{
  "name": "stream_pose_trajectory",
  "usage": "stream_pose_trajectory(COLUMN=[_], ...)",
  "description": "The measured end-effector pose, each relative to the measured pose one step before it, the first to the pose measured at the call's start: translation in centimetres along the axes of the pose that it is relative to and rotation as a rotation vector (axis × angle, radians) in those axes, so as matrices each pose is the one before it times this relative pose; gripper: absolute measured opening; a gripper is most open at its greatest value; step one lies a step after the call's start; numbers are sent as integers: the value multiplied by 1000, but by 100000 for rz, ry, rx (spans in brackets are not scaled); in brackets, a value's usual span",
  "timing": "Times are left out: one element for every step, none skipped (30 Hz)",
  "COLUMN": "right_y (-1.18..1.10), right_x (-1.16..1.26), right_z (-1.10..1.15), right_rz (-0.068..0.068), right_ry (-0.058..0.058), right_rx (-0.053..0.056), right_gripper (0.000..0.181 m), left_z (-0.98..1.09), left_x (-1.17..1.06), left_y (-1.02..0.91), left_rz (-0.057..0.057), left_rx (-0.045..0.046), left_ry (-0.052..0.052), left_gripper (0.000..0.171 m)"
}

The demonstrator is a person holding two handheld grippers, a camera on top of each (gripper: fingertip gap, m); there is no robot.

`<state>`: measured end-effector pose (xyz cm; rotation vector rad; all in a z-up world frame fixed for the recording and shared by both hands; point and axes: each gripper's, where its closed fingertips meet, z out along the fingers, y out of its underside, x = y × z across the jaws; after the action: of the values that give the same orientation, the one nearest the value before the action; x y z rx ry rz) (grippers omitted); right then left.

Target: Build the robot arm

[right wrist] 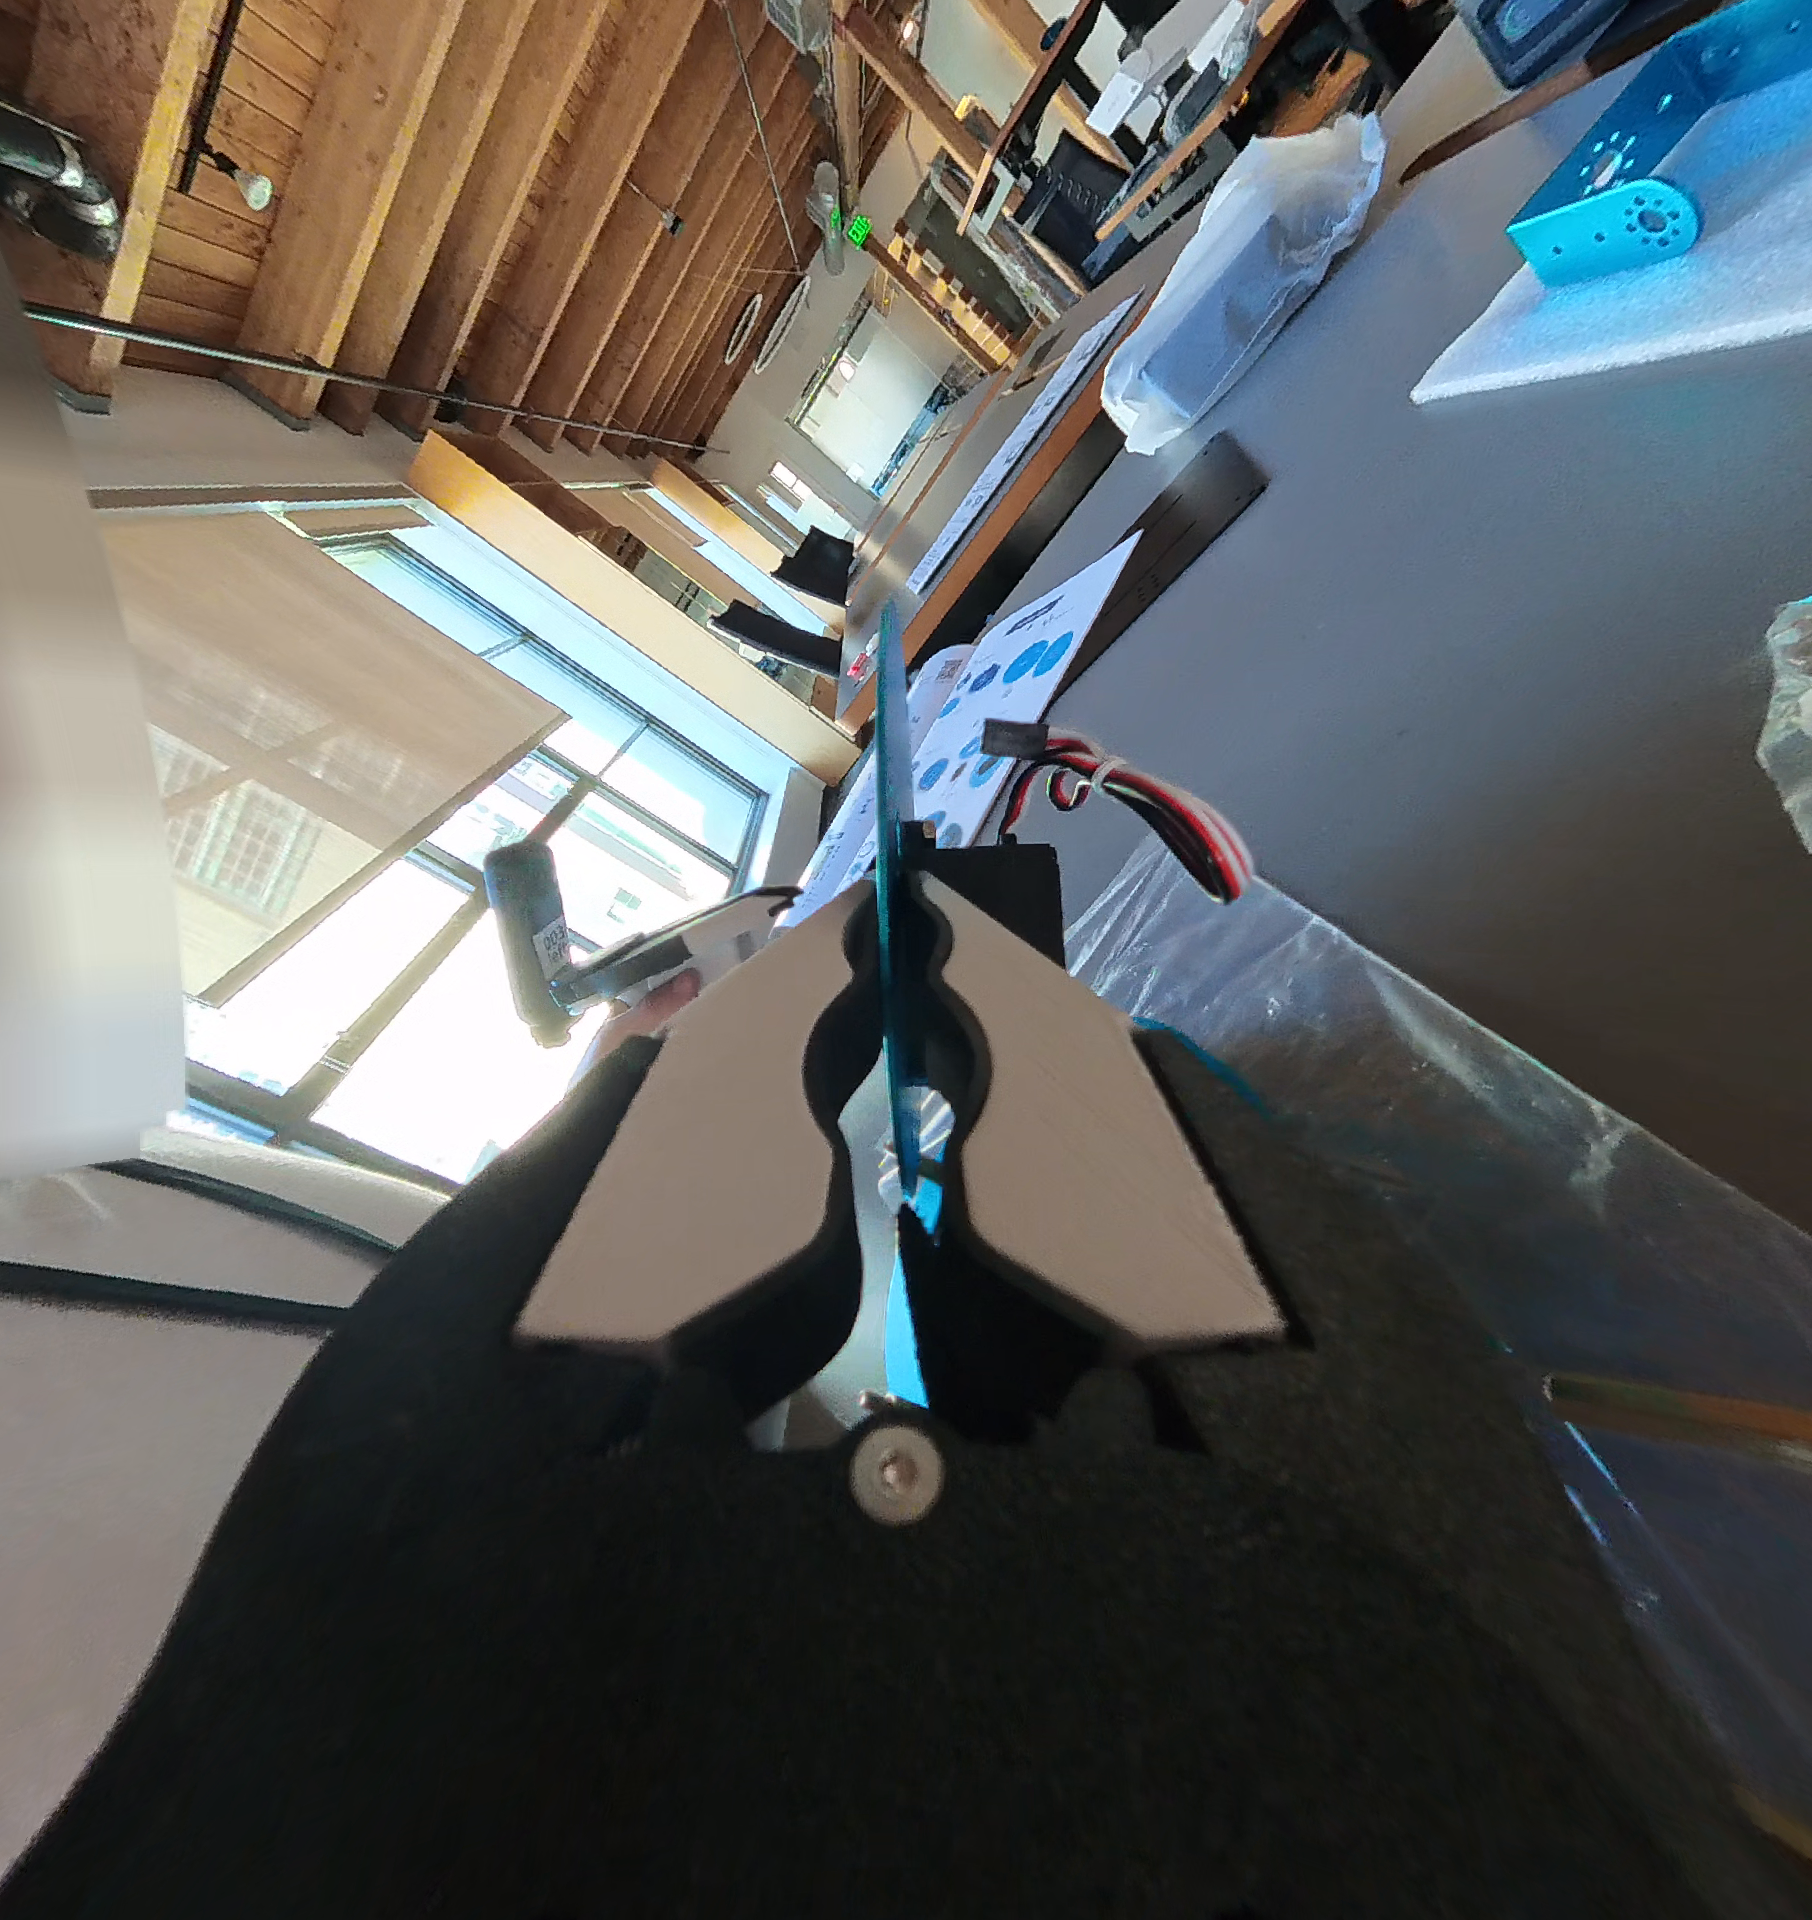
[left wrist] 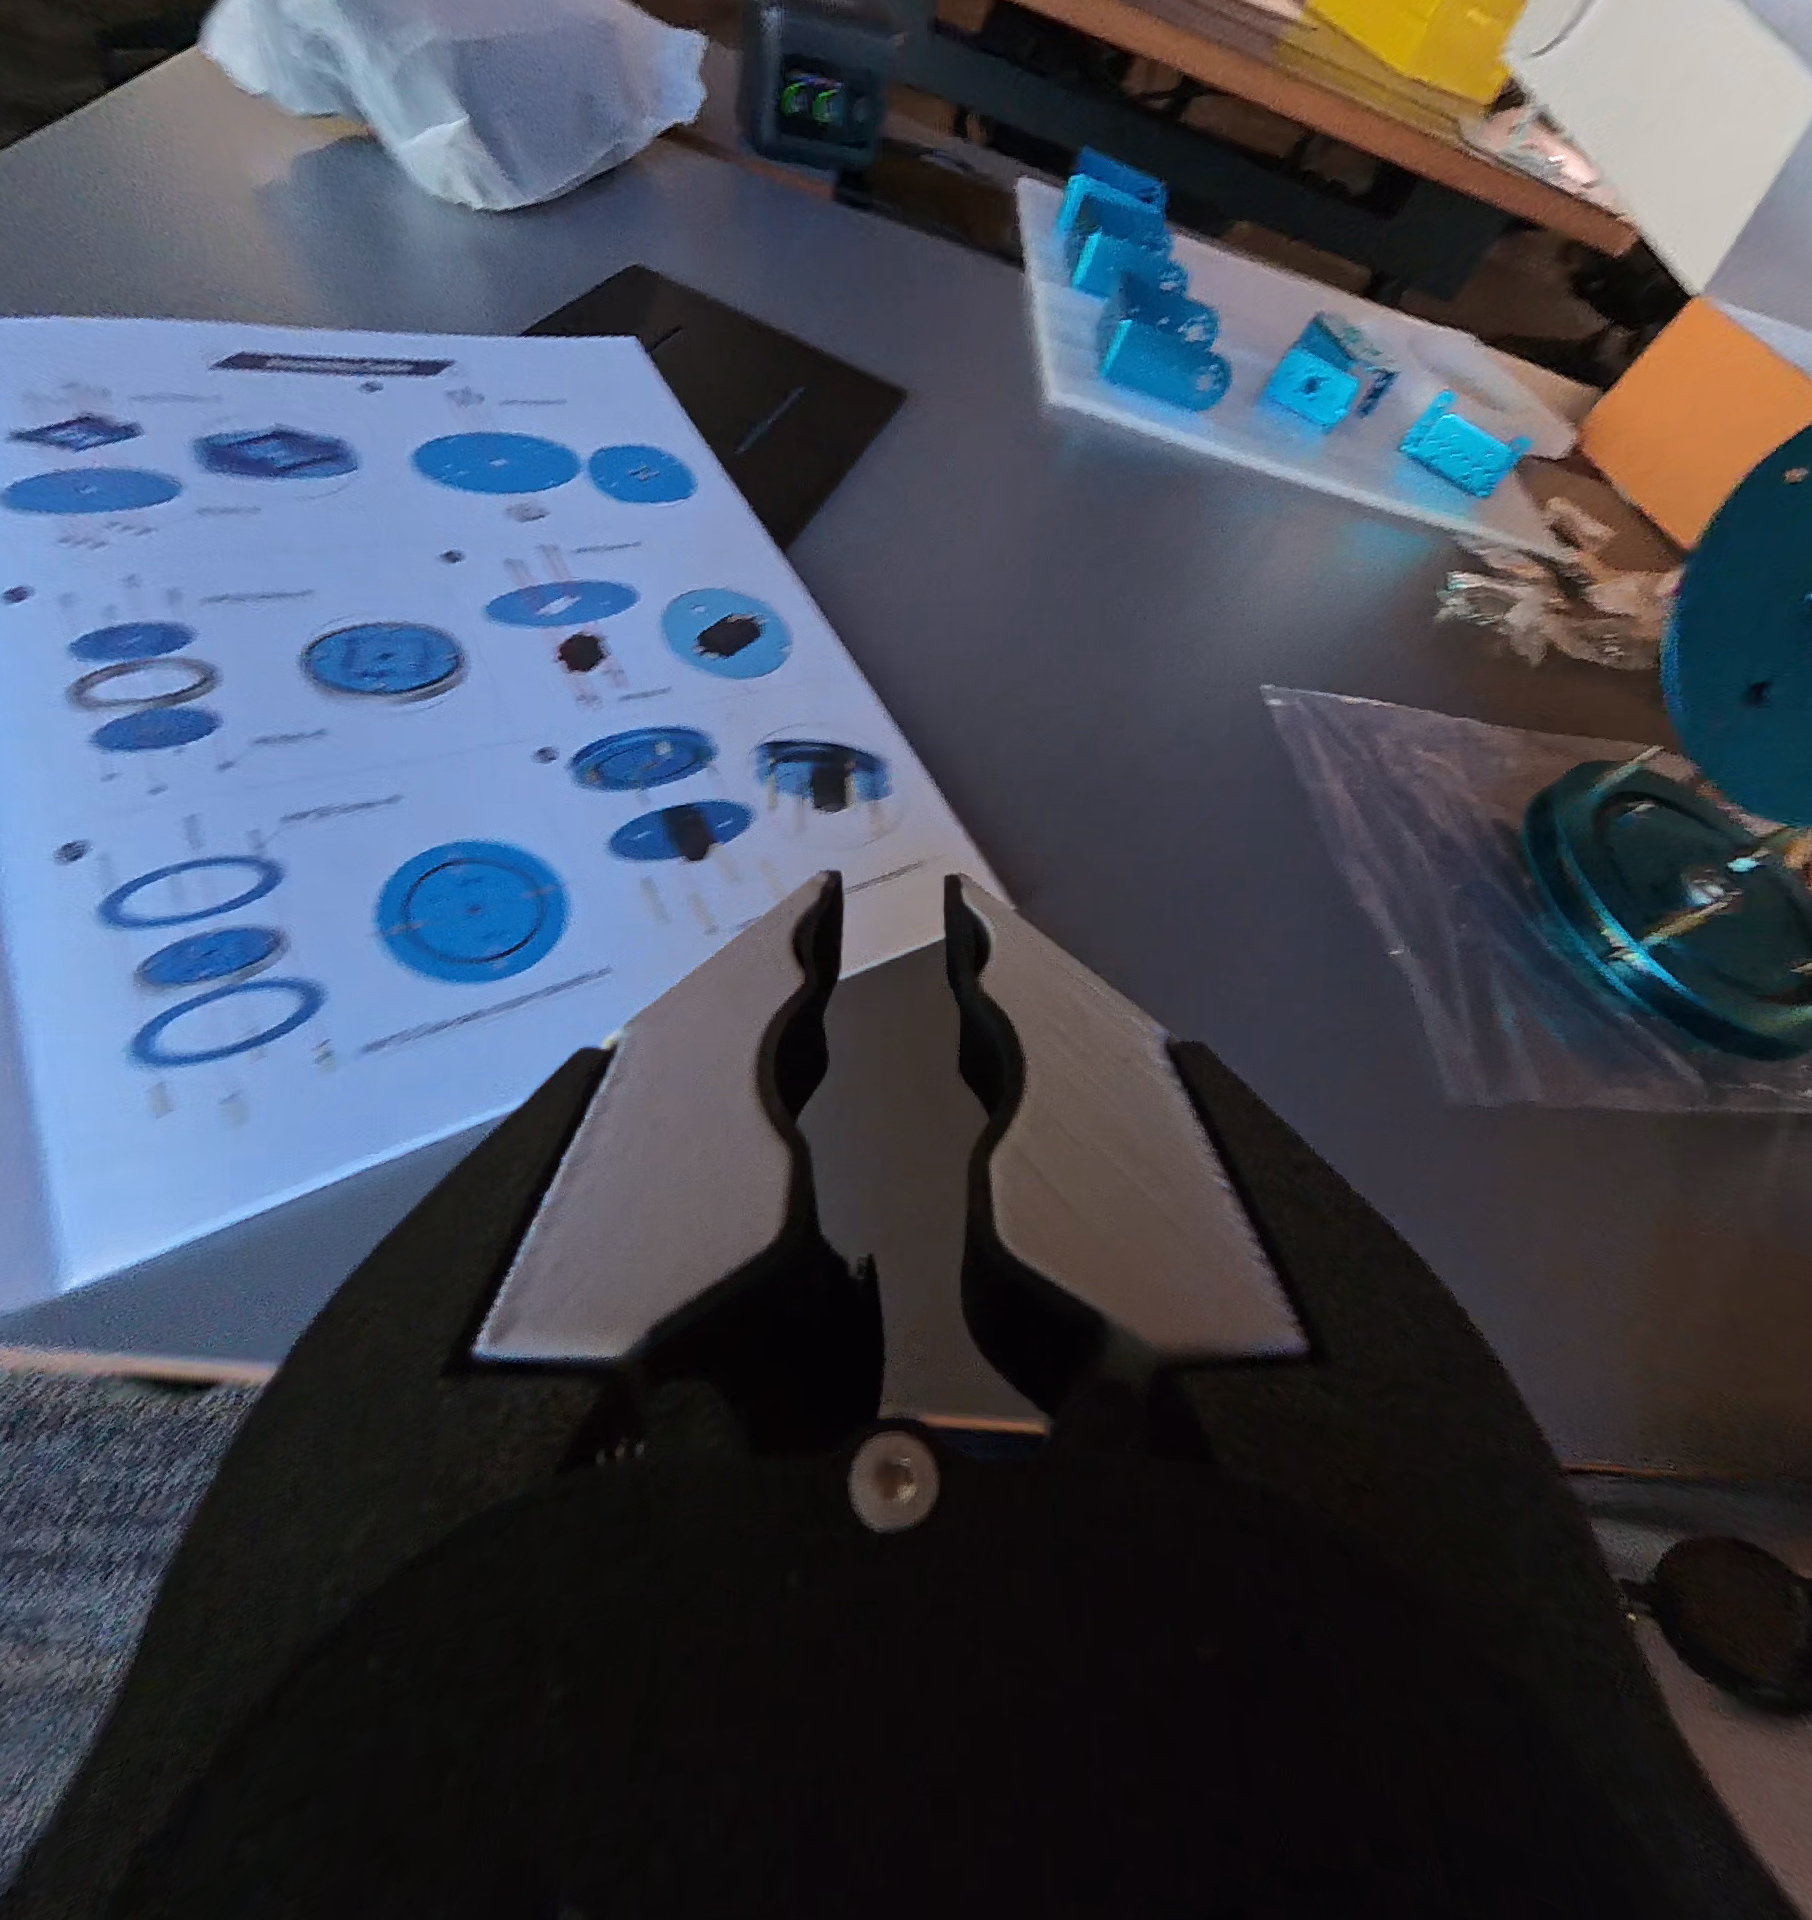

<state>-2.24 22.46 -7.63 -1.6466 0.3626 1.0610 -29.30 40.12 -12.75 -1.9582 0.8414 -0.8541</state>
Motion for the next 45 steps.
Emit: stream_pose_trajectory(right_y=[173,170,193,257,294,285,303,319,293,316,387,478,472,189,44,130,45,-154,-262,-364,-202,26,-20,-30,-215,-452,-532,-456,-404,-352,-358,-390,-549,-626,-420,-79,309,721,1054,1185,963,553,298,141,29], right_x=[10,6,-127,-276,-374,-450,-553,-655,-752,-753,-683,-526,-327,-169,-196,-318,-456,-473,-402,-326,-212,-106,-45,-183,-312,-386,-312,-171,81,334,418,397,342,335,323,279,205,131,-141,-364,-333,-199,-339,-481,-274], right_z=[148,144,150,164,195,207,205,199,206,199,181,172,164,153,170,190,181,159,141,101,122,175,220,273,264,251,209,128,43,-38,-102,-150,-230,-282,-251,-110,136,440,733,910,969,948,874,745,588], right_rz=[472,126,-262,-793,-1305,-2066,-2313,-2555,-3168,-3920,-4220,-3521,-3344,-4341,-4024,-3587,-3044,-2510,-2148,-1948,-1312,-1801,-2222,-1432,-1417,-1546,-938,-80,120,344,741,1938,3054,4174,4962,5186,5132,4502,3110,1621,758,398,502,754,1245], right_ry=[-182,-62,-471,-942,-974,-918,-957,-1060,-957,-602,-90,406,1565,2878,2545,1051,-294,-614,-560,-205,-137,347,874,-271,-1136,-1507,-1157,-394,990,2210,2207,1570,772,275,58,-250,-118,236,-593,-1372,-850,221,-948,-2435,-1728], right_rx=[-1074,-1125,-1405,-2069,-2589,-2976,-3943,-4927,-5374,-6186,-7070,-8225,-8496,-6860,-5901,-5992,-4841,-2932,-1698,-482,-863,-1677,-900,-561,798,2470,3100,2733,2727,3134,3907,4919,6704,8024,7286,5526,3433,1001,-1214,-2781,-2542,-757,257,769,1043], right_gripper=[0,0,0,0,0,0,0,0,0,0,0,0,0,0,0,0,0,0,0,0,0,0,1,1,1,3,4,6,6,7,7,9,15,20,24,30,35,36,36,34,32,31,30,28,28], left_z=[506,688,875,1070,1286,1422,1452,1384,1272,1124,1011,877,738,672,619,575,536,484,388,290,145,4,-62,-137,-270,-440,-590,-722,-792,-823,-866,-925,-1027,-1114,-1151,-1092,-964,-784,-594,-409,-240,-83,69,182,272], left_x=[1230,1551,1944,2227,2278,2153,1716,1123,882,810,675,734,886,880,887,833,576,290,76,97,355,429,153,134,264,352,375,283,109,-85,-262,-337,-387,-412,-418,-403,-388,-308,-191,-21,104,189,216,184,93], left_y=[-393,-544,-658,-708,-595,-396,-413,-504,-434,-263,-98,-116,-222,-237,-240,-175,5,172,326,360,313,272,220,215,153,96,101,139,172,140,85,-92,-324,-561,-725,-798,-733,-643,-544,-474,-433,-344,-186,-24,134], left_rz=[628,475,501,284,3,308,363,583,1587,2213,2193,2456,3028,2547,1842,1737,2313,2582,1923,1296,1256,1179,359,-907,-2378,-3787,-5519,-6357,-6637,-7117,-7446,-7471,-7449,-7496,-6771,-4821,-1791,171,392,475,691,578,109,-465,-879], left_rx=[942,1455,1742,1419,36,-1989,-2702,-2727,-3485,-4720,-6051,-5864,-4592,-3937,-3240,-2643,-2610,-2514,-2251,-1331,91,1194,2057,2794,4043,5209,5688,5816,5768,5999,6344,7216,8404,9127,9145,8336,6701,5157,3879,3000,2719,2039,899,-17,-941], left_ry=[4072,5789,8260,10514,11573,11888,10699,8096,7261,7321,6387,6042,6291,5396,4762,3739,1685,-420,-2004,-2070,-913,-1030,-3370,-3731,-2593,-1235,101,816,723,272,58,456,995,1400,1470,649,-638,-1343,-968,-162,308,703,1234,1379,1168], left_gripper=[19,19,19,19,19,22,24,25,27,27,27,27,27,26,25,23,21,17,10,7,4,1,1,1,1,0,0,0,0,0,0,0,0,0,0,0,0,0,0,0,0,0,0,0,0])
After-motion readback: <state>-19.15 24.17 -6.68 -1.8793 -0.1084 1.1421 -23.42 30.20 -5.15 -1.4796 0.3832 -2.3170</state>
